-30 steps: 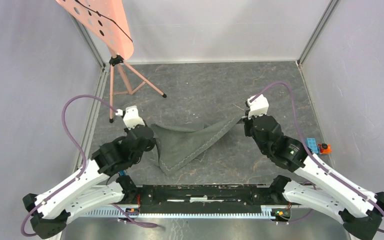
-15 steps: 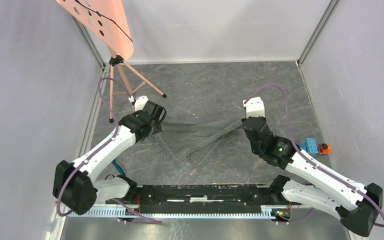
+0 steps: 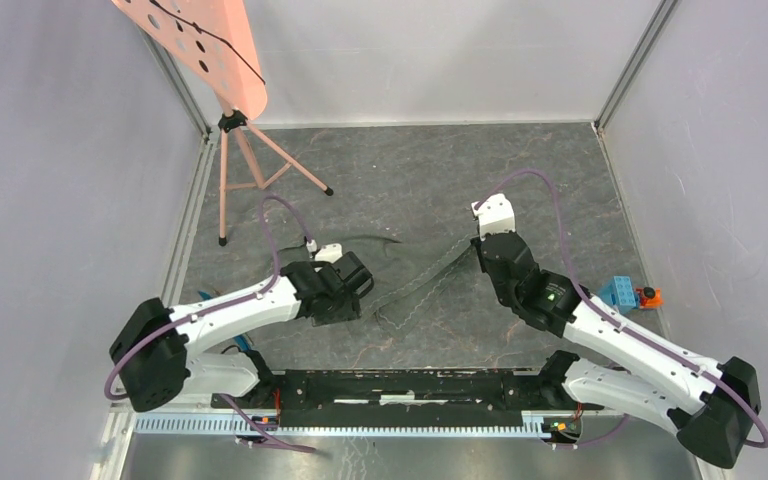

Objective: Fold the napkin into a case and place the utensils inside
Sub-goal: Pick up the crumpled napkin from the center of the board.

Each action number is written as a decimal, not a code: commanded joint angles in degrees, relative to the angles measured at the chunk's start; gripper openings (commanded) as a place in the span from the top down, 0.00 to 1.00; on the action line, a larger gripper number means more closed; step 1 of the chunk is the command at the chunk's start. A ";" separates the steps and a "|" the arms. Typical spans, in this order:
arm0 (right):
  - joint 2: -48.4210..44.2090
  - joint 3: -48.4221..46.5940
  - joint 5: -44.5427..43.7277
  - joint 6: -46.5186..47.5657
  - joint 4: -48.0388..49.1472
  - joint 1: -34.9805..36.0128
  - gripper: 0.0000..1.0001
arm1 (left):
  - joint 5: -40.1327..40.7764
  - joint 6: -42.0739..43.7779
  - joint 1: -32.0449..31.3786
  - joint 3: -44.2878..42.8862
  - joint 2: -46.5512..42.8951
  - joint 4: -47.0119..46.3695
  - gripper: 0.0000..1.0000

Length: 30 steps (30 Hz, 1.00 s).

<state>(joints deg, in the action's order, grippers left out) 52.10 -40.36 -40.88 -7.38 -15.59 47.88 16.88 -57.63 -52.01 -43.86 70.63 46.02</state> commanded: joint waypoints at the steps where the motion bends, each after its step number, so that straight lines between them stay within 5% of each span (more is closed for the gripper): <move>1: 0.98 0.04 2.49 1.89 3.88 -0.38 1.00 | 1.41 -7.90 -0.43 -1.05 3.01 -2.69 0.39; 18: 1.47 -0.60 4.81 2.44 5.22 -1.12 0.99 | 0.55 -7.43 -0.73 1.61 14.41 -10.86 0.44; 23: 1.33 -0.60 5.29 2.28 5.40 -1.23 0.99 | 3.41 -9.10 -0.71 4.86 15.11 -12.20 0.61; 27: 1.13 -2.04 3.74 2.77 3.69 -1.30 1.00 | 7.86 -5.39 -0.64 2.61 11.74 -9.72 0.96; 30: 0.04 -5.15 2.24 3.45 0.89 -1.30 1.00 | 11.64 -0.12 -0.64 -2.24 4.37 -5.78 0.98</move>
<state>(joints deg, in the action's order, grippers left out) 53.58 -40.53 -36.23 -4.95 -13.41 46.74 21.47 -62.11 -52.58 -42.46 81.93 36.77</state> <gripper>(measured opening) 0.011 0.049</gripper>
